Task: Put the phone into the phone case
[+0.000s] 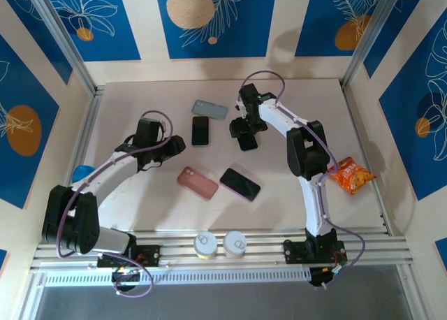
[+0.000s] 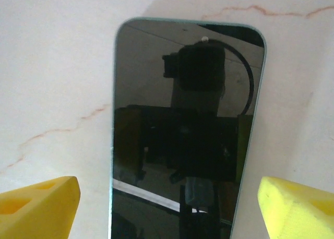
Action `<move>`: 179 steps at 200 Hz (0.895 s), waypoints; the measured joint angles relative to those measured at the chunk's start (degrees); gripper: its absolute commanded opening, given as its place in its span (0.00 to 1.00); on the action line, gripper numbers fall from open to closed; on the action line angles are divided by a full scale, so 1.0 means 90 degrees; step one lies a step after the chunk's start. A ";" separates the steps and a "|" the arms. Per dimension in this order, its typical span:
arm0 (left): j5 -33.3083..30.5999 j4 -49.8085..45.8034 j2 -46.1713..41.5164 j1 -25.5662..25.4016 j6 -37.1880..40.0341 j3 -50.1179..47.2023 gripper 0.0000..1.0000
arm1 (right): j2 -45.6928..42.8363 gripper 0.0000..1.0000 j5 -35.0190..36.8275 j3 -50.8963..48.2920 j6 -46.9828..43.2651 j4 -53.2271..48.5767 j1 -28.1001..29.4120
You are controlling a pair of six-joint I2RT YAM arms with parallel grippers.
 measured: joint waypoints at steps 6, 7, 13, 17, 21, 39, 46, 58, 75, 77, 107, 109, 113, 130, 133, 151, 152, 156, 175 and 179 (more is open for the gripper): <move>0.0000 0.0000 0.0000 0.0000 0.0000 0.0000 0.55 | 0.0066 0.89 0.0017 0.0017 -0.0022 -0.0022 0.0000; 0.0000 -0.0002 0.0000 0.0000 0.0000 0.0000 0.55 | 0.0083 0.89 0.0019 0.0027 -0.0027 -0.0027 0.0000; 0.0000 -0.0012 0.0000 0.0000 0.0000 0.0000 0.55 | 0.0146 0.90 0.0032 0.0046 -0.0056 -0.0058 0.0000; 0.0000 -0.0022 0.0002 0.0000 0.0000 0.0000 0.55 | 0.0189 0.90 0.0044 0.0063 -0.0070 -0.0092 0.0000; 0.0000 -0.0032 0.0002 0.0000 0.0000 0.0000 0.56 | 0.0219 0.90 0.0049 0.0078 -0.0090 -0.0114 0.0000; -0.0002 -0.0090 0.0005 0.0000 0.0000 0.0000 0.56 | 0.0328 0.90 0.0085 0.0168 -0.0163 -0.0214 0.0000; -0.0002 -0.0097 0.0010 0.0000 0.0000 0.0000 0.55 | 0.0328 0.90 0.0092 0.0214 -0.0165 -0.0250 0.0000; -0.0002 -0.0095 0.0029 0.0000 0.0000 0.0000 0.55 | 0.0330 0.89 0.0092 0.0282 -0.0185 -0.0277 0.0000; 0.0000 -0.0092 0.0075 0.0000 0.0000 0.0000 0.55 | 0.0355 0.88 0.0100 0.0333 -0.0233 -0.0287 0.0002; 0.0000 -0.0095 0.0080 0.0000 -0.0002 0.0000 0.54 | 0.0362 0.89 0.0109 0.0333 -0.0236 -0.0284 0.0002; -0.0002 -0.0085 0.0100 0.0000 -0.0002 0.0000 0.54 | 0.0495 0.85 0.0362 0.0376 -0.0403 -0.0318 0.0080; -0.0002 -0.0085 0.0100 0.0000 -0.0002 0.0000 0.54 | 0.0495 0.85 0.0374 0.0376 -0.0403 -0.0321 0.0083; -0.0002 -0.0087 0.0100 0.0000 -0.0002 0.0000 0.54 | 0.0495 0.84 0.0408 0.0379 -0.0420 -0.0328 0.0102; 0.0000 -0.0085 0.0100 0.0000 -0.0005 0.0000 0.54 | 0.0505 0.81 0.0495 0.0391 -0.0447 -0.0323 0.0165; 0.0000 -0.0080 0.0100 0.0000 -0.0005 0.0000 0.54 | 0.0505 0.80 0.0495 0.0393 -0.0449 -0.0323 0.0170; -0.0002 -0.0066 0.0100 0.0000 -0.0007 -0.0002 0.53 | 0.0515 0.78 0.0503 0.0403 -0.0464 -0.0325 0.0197; -0.0002 -0.0066 0.0100 0.0000 -0.0007 -0.0002 0.54 | 0.0515 0.78 0.0503 0.0403 -0.0464 -0.0325 0.0197; -0.0002 -0.0066 0.0100 0.0000 -0.0007 -0.0002 0.53 | 0.0520 0.78 0.0505 0.0403 -0.0469 -0.0325 0.0202; -0.0002 -0.0063 0.0092 0.0000 -0.0010 -0.0010 0.53 | 0.0527 0.74 0.0520 0.0415 -0.0471 -0.0328 0.0223; -0.0005 -0.0063 0.0087 0.0000 -0.0010 -0.0015 0.53 | 0.0527 0.72 0.0522 0.0415 -0.0461 -0.0328 0.0226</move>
